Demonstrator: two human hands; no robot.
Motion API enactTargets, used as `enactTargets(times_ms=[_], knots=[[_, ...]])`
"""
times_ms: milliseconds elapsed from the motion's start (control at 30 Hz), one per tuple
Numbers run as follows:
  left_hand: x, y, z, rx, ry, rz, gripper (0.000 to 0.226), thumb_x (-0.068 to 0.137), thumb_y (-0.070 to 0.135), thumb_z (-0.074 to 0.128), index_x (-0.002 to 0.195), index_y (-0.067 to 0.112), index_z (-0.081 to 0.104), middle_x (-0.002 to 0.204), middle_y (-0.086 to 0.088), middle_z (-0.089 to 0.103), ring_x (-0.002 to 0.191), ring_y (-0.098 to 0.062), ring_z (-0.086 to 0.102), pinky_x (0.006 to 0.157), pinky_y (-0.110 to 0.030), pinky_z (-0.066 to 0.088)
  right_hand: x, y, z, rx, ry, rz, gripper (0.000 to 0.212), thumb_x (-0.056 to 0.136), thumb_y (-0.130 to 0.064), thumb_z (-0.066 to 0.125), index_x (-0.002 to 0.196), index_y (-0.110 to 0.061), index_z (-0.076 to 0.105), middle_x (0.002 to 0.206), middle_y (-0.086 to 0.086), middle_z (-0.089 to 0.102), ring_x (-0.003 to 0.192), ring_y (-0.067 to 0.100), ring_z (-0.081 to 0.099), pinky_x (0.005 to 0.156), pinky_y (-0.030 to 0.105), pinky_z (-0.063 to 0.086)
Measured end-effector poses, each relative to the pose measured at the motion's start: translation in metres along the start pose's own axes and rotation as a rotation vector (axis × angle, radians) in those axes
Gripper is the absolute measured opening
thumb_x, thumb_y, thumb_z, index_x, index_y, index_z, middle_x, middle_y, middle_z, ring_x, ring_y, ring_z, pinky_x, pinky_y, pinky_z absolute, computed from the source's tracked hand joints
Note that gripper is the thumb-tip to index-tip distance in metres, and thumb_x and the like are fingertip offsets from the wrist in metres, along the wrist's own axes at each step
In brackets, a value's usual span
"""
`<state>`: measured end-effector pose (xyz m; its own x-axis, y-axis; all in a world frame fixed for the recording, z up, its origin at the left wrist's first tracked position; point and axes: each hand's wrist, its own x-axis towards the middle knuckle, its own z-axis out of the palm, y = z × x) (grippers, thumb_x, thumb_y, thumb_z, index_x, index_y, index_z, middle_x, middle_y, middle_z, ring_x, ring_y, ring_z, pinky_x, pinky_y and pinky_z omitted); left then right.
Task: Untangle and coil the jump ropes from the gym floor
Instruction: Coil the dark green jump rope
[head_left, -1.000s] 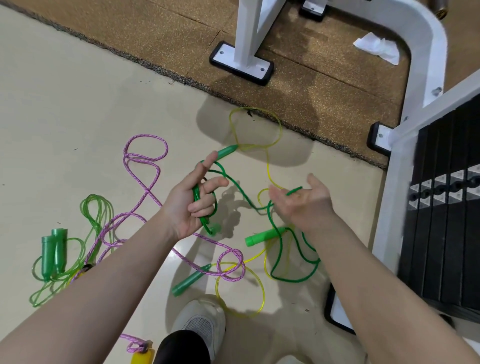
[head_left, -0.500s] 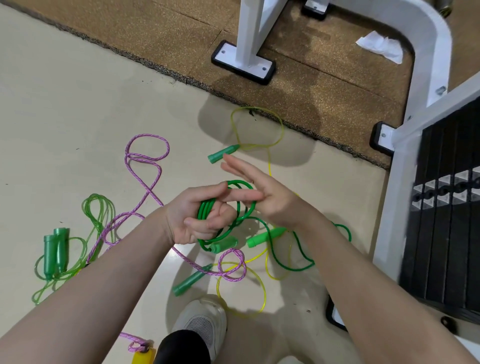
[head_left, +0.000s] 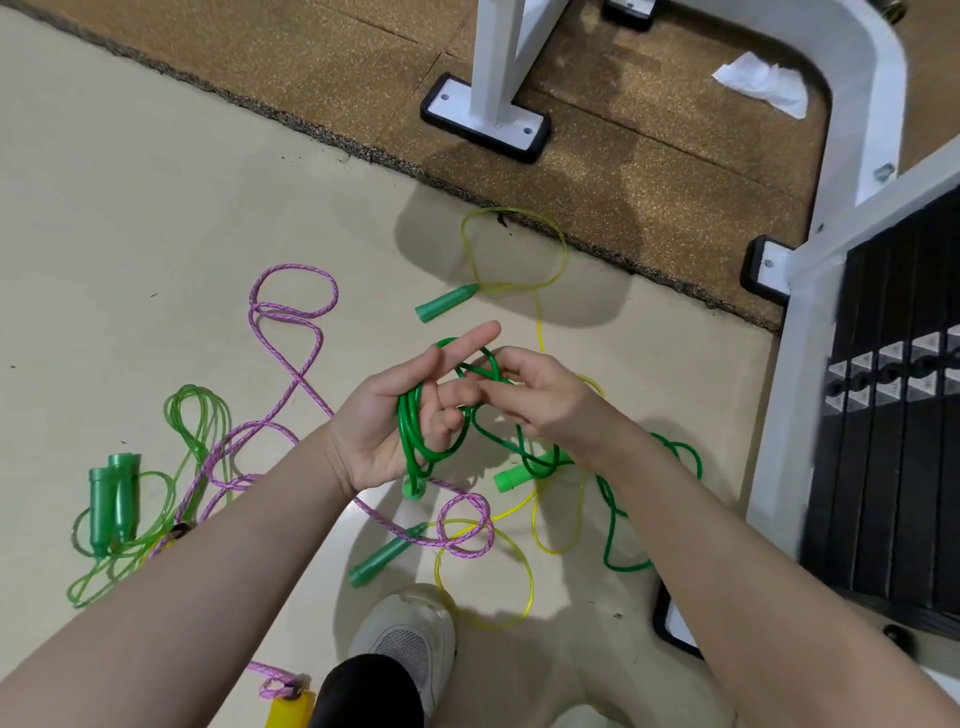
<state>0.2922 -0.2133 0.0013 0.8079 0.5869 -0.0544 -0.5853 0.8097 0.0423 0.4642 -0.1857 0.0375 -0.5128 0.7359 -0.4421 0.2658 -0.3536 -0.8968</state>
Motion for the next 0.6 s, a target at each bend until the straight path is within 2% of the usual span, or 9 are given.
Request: enactTargets(times_ms=[100,167,233,300,333,400,433,500,600], knots=[[0.001,-0.001,0.005,0.077,0.096,0.103,0.044,0.102,0.02,0.031,0.142,0.001,0.034,0.099,-0.025,0.061,0.093,-0.036,0.063,0.085,-0.038,0.051,0.002,0.005,0.009,-0.032,0.01,0.078,0.03,0.089,0.007,0.042,0.093,-0.021,0.051,0.07,-0.017,0.055,0.051,-0.003,0.048,0.047,0.011,0.034],[0.0,0.003,0.01,0.099,0.17,0.119,0.044,0.102,0.02,0.031,0.138,-0.005,0.037,0.11,-0.026,0.061,0.105,-0.04,0.057,0.096,-0.041,0.043,0.002,0.007,0.018,-0.058,-0.073,0.133,0.035,0.085,0.011,0.04,0.088,-0.022,0.05,0.067,-0.008,0.055,0.05,0.004,0.048,0.044,0.015,0.034],[0.0,0.009,0.008,0.108,0.19,0.141,0.045,0.102,0.021,0.03,0.135,-0.009,0.04,0.126,-0.027,0.055,0.128,-0.042,0.041,0.113,-0.049,0.02,0.001,0.007,0.024,-0.23,-0.137,0.199,0.021,0.073,0.001,0.05,0.086,-0.015,0.052,0.061,0.004,0.052,0.048,0.011,0.041,0.045,0.022,0.029],[0.0,0.008,0.007,0.146,0.25,0.225,0.045,0.102,0.023,0.03,0.134,-0.005,0.043,0.136,-0.022,0.05,0.138,-0.036,0.029,0.115,-0.048,0.005,0.001,0.006,0.024,-0.32,-0.132,0.248,0.023,0.066,-0.006,0.053,0.089,-0.008,0.052,0.06,0.011,0.045,0.043,0.009,0.035,0.044,0.023,0.026],[0.003,0.006,0.008,0.156,0.281,0.273,0.044,0.101,0.024,0.032,0.134,0.0,0.047,0.139,-0.017,0.048,0.138,-0.033,0.03,0.115,-0.047,0.008,0.002,0.004,0.023,-0.3,-0.136,0.24,0.019,0.072,-0.002,0.051,0.091,-0.007,0.051,0.057,0.009,0.042,0.04,0.007,0.034,0.043,0.021,0.025],[0.013,0.0,0.014,0.158,0.365,0.418,0.038,0.095,0.026,0.041,0.129,0.018,0.056,0.139,-0.005,0.051,0.131,-0.027,0.043,0.109,-0.045,0.029,0.001,0.006,0.019,-0.309,-0.131,0.21,0.011,0.086,-0.003,0.047,0.095,-0.009,0.052,0.058,0.002,0.049,0.042,0.004,0.039,0.048,0.02,0.028],[0.013,0.005,0.015,0.205,0.486,0.515,0.037,0.092,0.028,0.043,0.125,0.027,0.058,0.136,0.0,0.054,0.126,-0.024,0.049,0.103,-0.044,0.038,-0.001,0.007,0.017,-0.352,-0.129,0.221,0.009,0.09,-0.013,0.048,0.095,-0.01,0.055,0.062,-0.001,0.056,0.043,0.001,0.042,0.052,0.021,0.03],[0.011,0.017,0.012,0.383,0.763,0.651,0.035,0.095,0.031,0.041,0.128,0.04,0.05,0.136,0.009,0.051,0.122,-0.017,0.051,0.101,-0.041,0.042,-0.007,0.008,0.012,-0.489,-0.19,0.272,0.017,0.093,-0.026,0.048,0.095,-0.013,0.058,0.061,-0.004,0.06,0.045,-0.002,0.044,0.055,0.023,0.034],[0.004,0.017,-0.001,0.715,0.948,0.469,0.038,0.099,0.032,0.038,0.136,0.04,0.039,0.14,0.009,0.048,0.112,-0.013,0.057,0.096,-0.03,0.044,-0.016,-0.008,0.005,-0.611,-0.36,0.225,0.014,0.092,-0.026,0.053,0.091,-0.015,0.062,0.056,-0.005,0.054,0.052,0.009,0.047,0.053,0.022,0.04]])
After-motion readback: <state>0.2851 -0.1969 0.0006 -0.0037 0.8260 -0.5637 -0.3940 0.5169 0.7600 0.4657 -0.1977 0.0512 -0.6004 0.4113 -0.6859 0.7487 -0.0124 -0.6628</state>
